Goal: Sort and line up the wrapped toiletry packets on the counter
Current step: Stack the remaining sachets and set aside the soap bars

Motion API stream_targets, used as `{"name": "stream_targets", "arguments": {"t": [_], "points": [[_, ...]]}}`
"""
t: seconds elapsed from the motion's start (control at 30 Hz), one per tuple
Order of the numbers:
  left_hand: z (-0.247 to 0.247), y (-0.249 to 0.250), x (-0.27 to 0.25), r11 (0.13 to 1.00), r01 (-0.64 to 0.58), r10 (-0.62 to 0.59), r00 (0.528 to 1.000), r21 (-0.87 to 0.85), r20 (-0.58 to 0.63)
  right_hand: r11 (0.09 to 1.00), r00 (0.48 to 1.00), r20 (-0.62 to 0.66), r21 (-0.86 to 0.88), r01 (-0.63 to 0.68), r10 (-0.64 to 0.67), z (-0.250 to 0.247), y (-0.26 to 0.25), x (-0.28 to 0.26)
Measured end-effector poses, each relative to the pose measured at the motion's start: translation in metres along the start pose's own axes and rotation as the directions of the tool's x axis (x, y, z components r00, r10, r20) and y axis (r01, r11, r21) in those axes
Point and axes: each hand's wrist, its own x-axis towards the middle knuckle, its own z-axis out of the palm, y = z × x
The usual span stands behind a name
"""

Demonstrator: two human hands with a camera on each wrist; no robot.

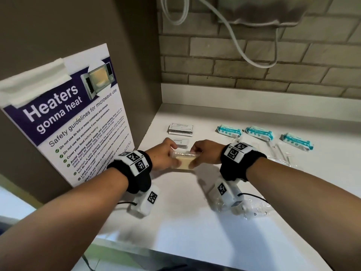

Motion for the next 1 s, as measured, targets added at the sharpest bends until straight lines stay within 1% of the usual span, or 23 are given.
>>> {"name": "stream_targets", "arguments": {"t": [0.07,0.13,0.17,0.23,0.33,0.43,0.5,0.57,0.8,0.9,1.0], "points": [[-0.005,0.000,0.003,0.996,0.043,-0.045,0.999,-0.082,-0.027,0.988,1.000,0.014,0.150,-0.024,0.023,-0.003,0.003,0.006],[-0.009,0.002,0.005,0.984,0.090,-0.097,0.995,-0.153,-0.039,0.932,0.997,0.067,0.357,-0.063,0.042,-0.002,0.001,0.011],[-0.010,0.002,0.006,0.978,0.113,-0.123,0.991,-0.178,-0.046,0.904,0.995,0.084,0.419,-0.082,0.052,-0.001,0.001,0.013],[-0.011,-0.005,0.013,0.963,0.156,-0.174,0.983,-0.220,-0.063,0.880,0.993,0.096,0.463,-0.109,0.072,0.003,-0.002,0.017],[-0.012,-0.008,0.016,0.955,0.202,-0.222,0.972,-0.219,-0.071,0.877,0.991,0.099,0.464,-0.127,0.091,0.010,-0.007,0.024],[-0.011,-0.007,0.010,0.935,0.226,-0.246,0.968,-0.275,-0.043,0.866,0.988,0.100,0.477,-0.150,0.116,0.016,-0.009,0.028],[-0.009,-0.011,0.012,0.932,0.249,-0.265,0.964,-0.263,-0.027,0.851,0.986,0.103,0.500,-0.162,0.127,0.021,-0.009,0.031],[-0.008,-0.016,0.015,0.931,0.252,-0.271,0.962,-0.264,-0.038,0.846,0.985,0.115,0.506,-0.170,0.129,0.023,-0.010,0.033],[-0.010,-0.016,0.021,0.930,0.265,-0.290,0.955,-0.254,-0.063,0.886,0.984,0.111,0.430,-0.174,0.139,0.022,-0.015,0.042],[-0.012,-0.017,0.025,0.937,0.286,-0.298,0.954,-0.201,-0.030,0.904,0.982,0.110,0.386,-0.184,0.153,0.022,-0.015,0.044],[-0.011,-0.015,0.026,0.943,0.293,-0.302,0.953,-0.156,-0.033,0.918,0.980,0.111,0.347,-0.194,0.165,0.022,-0.016,0.045]]}}
